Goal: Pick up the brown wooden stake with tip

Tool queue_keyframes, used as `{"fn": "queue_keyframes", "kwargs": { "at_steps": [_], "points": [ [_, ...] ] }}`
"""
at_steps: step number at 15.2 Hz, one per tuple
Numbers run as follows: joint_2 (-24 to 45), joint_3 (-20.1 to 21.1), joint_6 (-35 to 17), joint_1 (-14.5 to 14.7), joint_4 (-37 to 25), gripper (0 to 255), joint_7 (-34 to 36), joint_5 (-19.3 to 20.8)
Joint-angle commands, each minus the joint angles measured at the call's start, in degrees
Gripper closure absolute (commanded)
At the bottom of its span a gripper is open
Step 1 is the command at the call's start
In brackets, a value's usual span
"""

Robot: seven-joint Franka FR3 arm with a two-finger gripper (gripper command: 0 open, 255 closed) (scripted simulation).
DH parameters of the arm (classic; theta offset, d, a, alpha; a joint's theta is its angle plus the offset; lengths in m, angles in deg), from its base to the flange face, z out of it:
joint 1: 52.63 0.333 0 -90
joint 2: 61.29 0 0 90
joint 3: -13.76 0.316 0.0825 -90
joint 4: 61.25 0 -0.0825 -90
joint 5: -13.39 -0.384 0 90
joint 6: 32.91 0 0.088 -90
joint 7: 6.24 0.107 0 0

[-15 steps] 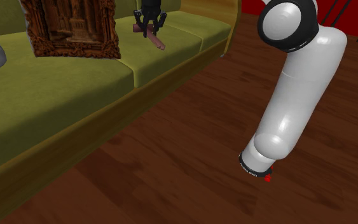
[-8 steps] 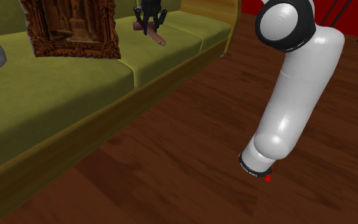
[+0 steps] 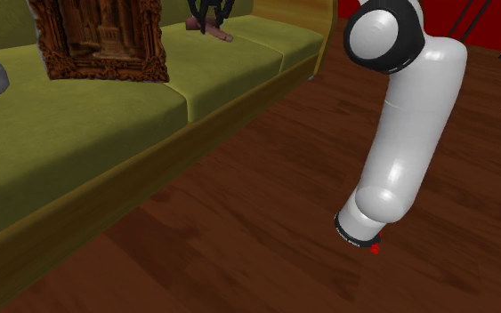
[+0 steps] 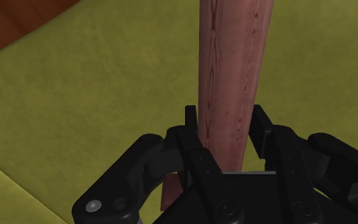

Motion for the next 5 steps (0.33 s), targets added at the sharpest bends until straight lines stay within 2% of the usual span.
{"fn": "queue_keyframes", "kwargs": {
  "at_steps": [1, 3, 5],
  "points": [
    [1.34, 0.00, 2.23, 0.07, -3.56, 255, -0.09, 0.09],
    [2.98, 0.00, 4.75, 0.20, -7.72, 255, -0.16, 0.22],
    [3.11, 0.00, 4.95, 0.22, -8.05, 255, -0.17, 0.23]
  ]
}}
